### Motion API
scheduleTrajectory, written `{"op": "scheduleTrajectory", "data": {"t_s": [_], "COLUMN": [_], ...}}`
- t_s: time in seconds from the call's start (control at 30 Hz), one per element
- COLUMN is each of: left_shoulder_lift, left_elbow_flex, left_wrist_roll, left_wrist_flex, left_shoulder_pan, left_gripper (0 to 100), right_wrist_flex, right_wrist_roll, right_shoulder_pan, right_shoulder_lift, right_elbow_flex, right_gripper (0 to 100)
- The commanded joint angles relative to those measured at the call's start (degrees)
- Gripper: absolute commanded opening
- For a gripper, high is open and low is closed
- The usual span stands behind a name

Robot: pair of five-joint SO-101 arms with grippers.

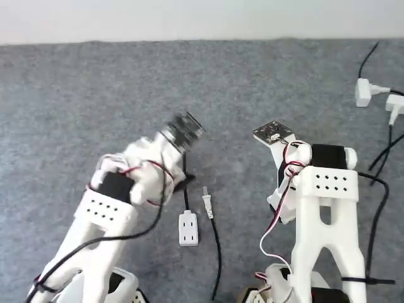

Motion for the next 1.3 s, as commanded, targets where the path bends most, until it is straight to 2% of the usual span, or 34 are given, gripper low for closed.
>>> {"op": "scheduleTrajectory", "data": {"t_s": [0.0,0.2,0.3,0.37,0.57,0.7,0.9,1.03,1.27], "left_shoulder_lift": [-0.5,-0.5,-0.5,-0.5,-0.4,-0.4,-0.4,0.0,-0.3], "left_elbow_flex": [-5.9,-9.2,-8.9,-8.8,-8.1,-5.8,-4.4,-4.4,-0.4], "left_wrist_roll": [12.5,30.4,36.6,38.5,39.7,39.6,39.4,38.2,36.7], "left_wrist_flex": [-2.2,-2.3,-4.2,-5.6,-6.9,-10.3,-12.5,-12.8,-18.2], "left_shoulder_pan": [-7.8,-22.9,-28.7,-31.2,-33.8,-33.6,-33.5,-33.1,-30.4], "left_gripper": [29,29,29,29,29,29,29,29,29], "right_wrist_flex": [0.9,-3.6,-4.0,-3.7,-5.8,-12.9,-24.5,-26.7,-31.7], "right_wrist_roll": [0.3,-2.9,-5.9,-7.9,-17.0,-19.4,-19.5,-19.6,-19.6], "right_shoulder_pan": [-0.5,-1.8,-6.8,-12.8,-32.7,-40.5,-42.4,-42.6,-42.8], "right_shoulder_lift": [0.0,0.0,0.6,0.6,0.7,0.7,0.7,0.7,0.7], "right_elbow_flex": [-0.8,-0.5,-0.4,-0.4,0.1,6.3,17.3,20.4,23.3], "right_gripper": [25.5,25.5,25.5,25.5,25.5,25.5,25.5,25.5,25.5]}}
